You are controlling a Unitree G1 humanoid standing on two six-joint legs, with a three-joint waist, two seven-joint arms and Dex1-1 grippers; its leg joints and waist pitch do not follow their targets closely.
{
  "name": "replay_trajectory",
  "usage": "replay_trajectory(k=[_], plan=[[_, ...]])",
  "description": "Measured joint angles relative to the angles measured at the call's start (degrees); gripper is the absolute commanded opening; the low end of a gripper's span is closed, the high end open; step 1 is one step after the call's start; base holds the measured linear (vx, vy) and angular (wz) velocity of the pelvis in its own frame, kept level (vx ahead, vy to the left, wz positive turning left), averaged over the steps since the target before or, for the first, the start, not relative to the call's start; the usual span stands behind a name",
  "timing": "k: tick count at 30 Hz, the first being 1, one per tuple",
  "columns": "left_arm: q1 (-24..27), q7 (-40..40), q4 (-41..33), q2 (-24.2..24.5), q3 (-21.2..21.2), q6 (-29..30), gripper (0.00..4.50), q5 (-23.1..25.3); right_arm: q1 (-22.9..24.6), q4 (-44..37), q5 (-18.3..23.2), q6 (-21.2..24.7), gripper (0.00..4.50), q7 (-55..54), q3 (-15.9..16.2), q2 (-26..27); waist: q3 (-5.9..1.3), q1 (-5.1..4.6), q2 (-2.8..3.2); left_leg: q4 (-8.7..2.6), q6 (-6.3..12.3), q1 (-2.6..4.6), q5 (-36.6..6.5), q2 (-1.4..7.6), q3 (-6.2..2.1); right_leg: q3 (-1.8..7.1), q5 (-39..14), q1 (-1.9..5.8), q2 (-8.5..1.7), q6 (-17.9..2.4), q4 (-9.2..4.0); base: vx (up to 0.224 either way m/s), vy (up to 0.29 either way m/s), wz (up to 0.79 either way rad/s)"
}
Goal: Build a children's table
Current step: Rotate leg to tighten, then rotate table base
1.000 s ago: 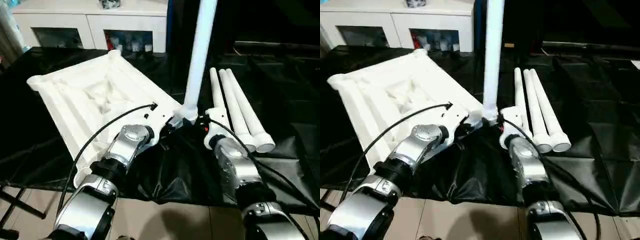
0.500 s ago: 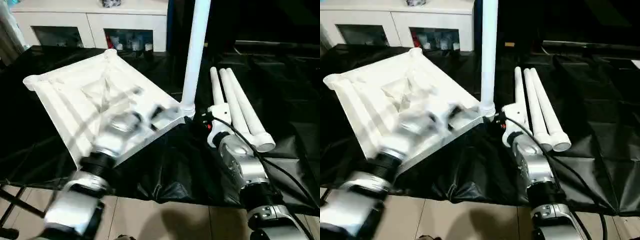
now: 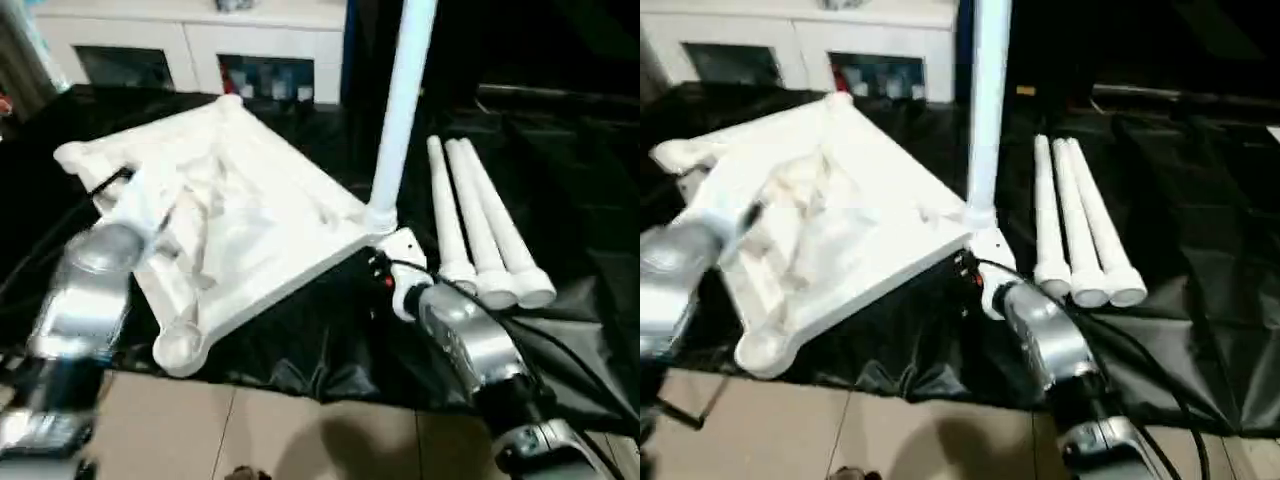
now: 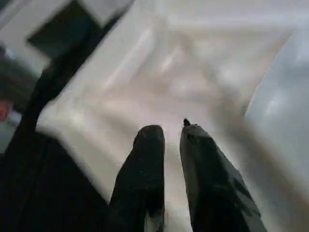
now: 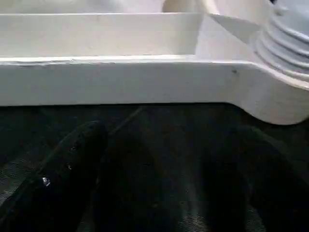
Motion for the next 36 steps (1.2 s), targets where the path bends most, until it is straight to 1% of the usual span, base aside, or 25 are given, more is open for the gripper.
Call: replay_trajectory(k=[2, 3, 5, 7, 8, 9, 10, 12, 13, 14, 15, 17, 18, 19, 20, 21, 23, 26, 29, 30, 32, 33, 34, 35, 36], plan=[[2.1, -0.9, -0.2, 1.8, 0.0, 1.4, 0.31, 0.2, -0.3, 0.7, 0.0, 0.0, 4.11, -0.1, 0.0, 0.4, -0.03, -0.01, -0.09, 0.0, -0.07, 0.05, 0.0, -0.01, -0.01, 0.02, 0.1, 0.02, 0.0, 0.0, 0.01, 0.0, 0.0, 0.0], [2.7, -1.3, -0.1, 1.9, 0.0, 1.9, 0.31, 0.2, -0.3, 1.1, 0.0, 0.0, 4.11, -0.3, 0.0, 0.4, -0.02, 0.23, -0.17, 0.0, -0.11, 0.05, 0.1, 0.0, -0.01, 0.02, 0.1, 0.02, 0.0, 0.1, 0.01, 0.0, 0.0, 0.0], [3.8, -2.3, -0.1, 2.3, -0.2, 2.3, 0.05, -0.1, -0.8, 1.7, 0.0, 0.8, 3.79, -0.6, 0.3, 0.9, -0.01, 0.4, -0.21, 0.0, -0.16, 0.08, 0.1, -0.01, -0.01, 0.06, 0.2, 0.02, 0.01, 0.1, 0.01, 0.0, 0.0, 0.0], [5.0, -4.3, -0.1, 2.8, -1.5, 2.1, 0.0, -0.9, -1.8, 2.9, -0.1, 1.1, 3.69, -0.9, 0.5, 1.4, -0.01, 0.37, -0.22, -0.01, -0.19, 0.1, 0.1, -0.01, -0.01, 0.08, 0.2, 0.01, 0.01, 0.1, 0.03, 0.0, 0.0, 0.0], [5.7, -6.3, -0.1, 2.9, -2.5, 1.8, 0.0, -1.9, -3.1, 4.5, -0.2, 1.2, 3.62, -1.5, 0.5, 1.7, -0.03, 0.43, -0.24, -0.01, -0.2, 0.12, 0.1, -0.01, -0.01, 0.08, 0.2, 0.01, 0.01, 0.1, 0.05, 0.0, 0.0, 0.0], [6.2, -7.5, -0.1, 2.8, -3.4, 1.7, 0.0, -2.5, -3.8, 5.4, -0.3, 1.2, 3.43, -1.9, 0.5, 1.9, -0.03, 0.45, -0.24, -0.01, -0.21, 0.13, 0.1, -0.01, -0.01, 0.08, 0.2, 0.01, 0.01, 0.1, 0.06, 0.0, 0.0, 0.0], [6.5, -8.6, -0.1, 2.6, -4.3, 1.7, 0.0, -2.8, -4.5, 6.1, -0.3, 1.2, 3.43, -2.2, 0.5, 2.0, -0.04, 0.51, -0.32, -0.02, -0.22, 0.12, 0.1, -0.01, -0.01, 0.07, 0.2, -0.01, 0.01, 0.1, 0.07, 0.0, 0.0, 0.0], [6.5, -11.0, -0.1, 3.1, -5.9, 2.2, 0.0, -3.4, -5.5, 8.2, -0.5, 0.9, 3.25, -2.5, 0.4, 2.4, -0.12, 0.63, -0.47, -0.03, -0.24, 0.15, 0.1, 0.01, -0.03, 0.06, 0.2, 0.0, 0.03, 0.1, 0.08, 0.0, 0.0, 0.0], [6.5, -12.2, -0.2, 3.6, -6.8, 2.5, 0.0, -3.6, -6.2, 9.7, -0.7, 0.4, 3.21, -2.6, 0.4, 2.7, -0.12, 0.58, -0.46, -0.03, -0.24, 0.14, 0.1, 0.01, -0.03, 0.08, 0.2, -0.02, 0.04, 0.1, 0.09, 0.0, 0.0, 0.0], [6.5, -13.9, -0.2, 4.3, -8.0, 3.0, 0.0, -3.7, -7.1, 11.6, -0.7, -0.6, 2.99, -2.8, 0.3, 3.1, -0.12, 0.53, -0.46, -0.03, -0.24, 0.14, 0.1, 0.0, -0.03, 0.1, 0.2, -0.03, 0.04, 0.1, 0.1, 0.0, 0.0, 0.0], [6.6, -15.4, -0.2, 5.2, -9.1, 3.2, 0.0, -3.8, -8.1, 13.4, -0.7, -1.5, 2.99, -3.2, 0.2, 3.5, -0.12, 0.47, -0.46, -0.03, -0.25, 0.15, 0.1, 0.0, -0.03, 0.09, 0.2, -0.04, 0.04, 0.1, 0.11, 0.0, 0.0, 0.0], [6.5, -18.2, -0.6, 6.9, -10.2, 3.2, 0.0, -3.9, -9.9, 15.8, -0.7, -2.5, 2.84, -3.9, 0.0, 3.9, -0.12, 0.33, -0.45, -0.04, -0.26, 0.17, 0.2, 0.0, -0.03, 0.09, 0.2, -0.03, 0.04, 0.1, 0.13, 0.0, 0.0, 0.0], [6.5, -18.8, -0.8, 7.2, -10.3, 3.2, 0.0, -4.0, -10.0, 16.0, -0.7, -2.8, 2.67, -4.1, -0.3, 3.8, -0.12, 0.33, -0.45, -0.05, -0.26, 0.18, 0.1, 0.0, -0.03, 0.1, 0.2, -0.03, 0.05, 0.1, 0.13, 0.0, 0.0, 0.0], [6.5, -19.1, -0.9, 7.3, -10.3, 3.2, 0.0, -4.1, -10.1, 16.2, -0.8, -2.9, 2.67, -4.3, -0.5, 3.8, -0.12, 0.33, -0.45, -0.06, -0.26, 0.18, 0.1, 0.0, -0.03, 0.09, 0.2, -0.03, 0.05, 0.1, 0.13, 0.0, 0.0, 0.0], [6.5, -19.9, -1.1, 7.5, -10.6, 3.2, 0.0, -4.4, -10.3, 17.0, -0.8, -3.0, 2.46, -4.4, -0.7, 4.0, -0.12, 0.35, -0.46, -0.05, -0.26, 0.18, 0.1, 0.0, -0.03, 0.08, 0.2, -0.02, 0.05, 0.1, 0.13, 0.0, 0.0, 0.0], [6.6, -21.4, -1.7, 8.4, -11.3, 3.2, 0.0, -4.9, -10.9, 18.2, -0.8, -3.3, 2.41, -4.5, -0.8, 4.2, -0.12, 0.35, -0.45, -0.05, -0.26, 0.18, 0.2, 0.0, -0.02, 0.09, 0.2, -0.03, 0.05, 0.1, 0.15, 0.0, 0.0, 0.0], [7.1, -26.9, -4.3, 11.4, -13.0, 3.2, 0.0, -6.9, -12.3, 21.2, -1.0, -4.6, 2.35, -4.6, -0.9, 4.4, -0.13, 0.33, -0.46, -0.05, -0.26, 0.22, 0.2, 0.0, -0.02, 0.11, 0.2, -0.01, 0.04, 0.1, 0.16, 0.0, 0.0, 0.0], [7.6, -32.7, -7.2, 12.7, -14.4, 3.4, 0.0, -9.4, -13.8, 24.2, -1.2, -6.1, 1.98, -5.0, -1.2, 4.4, -0.14, 0.14, -0.48, -0.02, -0.27, 0.25, 0.2, -0.02, 0.0, 0.15, 0.2, 0.02, 0.04, 0.1, 0.17, 0.0, 0.0, 0.0], [8.1, -36.9, -9.9, 12.1, -16.6, 3.0, 0.0, -12.1, -13.9, 25.2, -1.2, -7.1, 1.87, -5.1, -1.4, 4.4, -0.15, -0.2, -0.49, -0.03, -0.27, 0.27, 0.2, -0.02, 0.01, 0.16, 0.2, 0.03, 0.03, 0.1, 0.19, 0.0, 0.0, 0.0], [8.1, -37.4, -10.3, 11.5, -17.1, 3.0, 0.0, -12.6, -14.2, 25.8, -1.2, -7.5, 1.6, -5.1, -1.4, 4.5, -0.15, -0.29, -0.48, -0.03, -0.28, 0.29, 0.2, -0.02, 0.01, 0.16, 0.2, 0.03, 0.03, 0.1, 0.23, 0.0, 0.0, 0.0], [7.0, -37.7, -10.7, 8.8, -18.6, 3.6, 0.0, -13.4, -14.8, 26.9, -1.3, -7.8, 1.52, -5.1, -1.6, 4.6, -0.15, -0.45, -0.5, -0.03, -0.35, 0.31, 0.2, 0.0, 0.0, 0.14, 0.2, 0.03, 0.04, 0.1, 0.3, 0.0, 0.0, 0.0], [6.6, -37.7, -10.9, 8.0, -19.4, 3.7, 0.0, -13.8, -15.1, 27.1, -1.3, -7.9, 1.39, -5.1, -1.7, 4.8, -0.15, -0.47, -0.5, -0.03, -0.37, 0.31, 0.2, 0.0, -0.01, 0.13, 0.2, 0.03, 0.05, 0.1, 0.31, 0.0, 0.0, 0.0], [5.9, -37.5, -10.7, 7.0, -20.2, 3.7, 0.0, -13.7, -15.6, 28.0, -1.3, -8.2, 1.39, -5.1, -1.8, 4.9, -0.15, -0.52, -0.5, -0.03, -0.37, 0.32, 0.2, 0.0, -0.01, 0.15, 0.2, 0.02, 0.04, 0.1, 0.33, 0.0, 0.0, 0.0], [4.8, -37.1, -10.0, 5.3, -21.0, 3.6, 0.0, -13.7, -16.0, 28.8, -1.3, -8.6, 1.24, -5.1, -1.9, 5.0, -0.15, -0.57, -0.5, -0.03, -0.37, 0.32, 0.2, 0.0, -0.01, 0.14, 0.2, 0.02, 0.05, 0.1, 0.33, 0.0, 0.0, 0.0], [3.8, -36.4, -8.9, 4.0, -21.5, 3.0, 0.0, -13.4, -16.1, 29.4, -1.3, -9.2, 1.24, -5.2, -2.0, 5.0, -0.15, -0.58, -0.5, -0.02, -0.38, 0.32, 0.2, 0.0, -0.01, 0.14, 0.2, 0.03, 0.05, 0.1, 0.34, 0.0, 0.0, 0.0]])
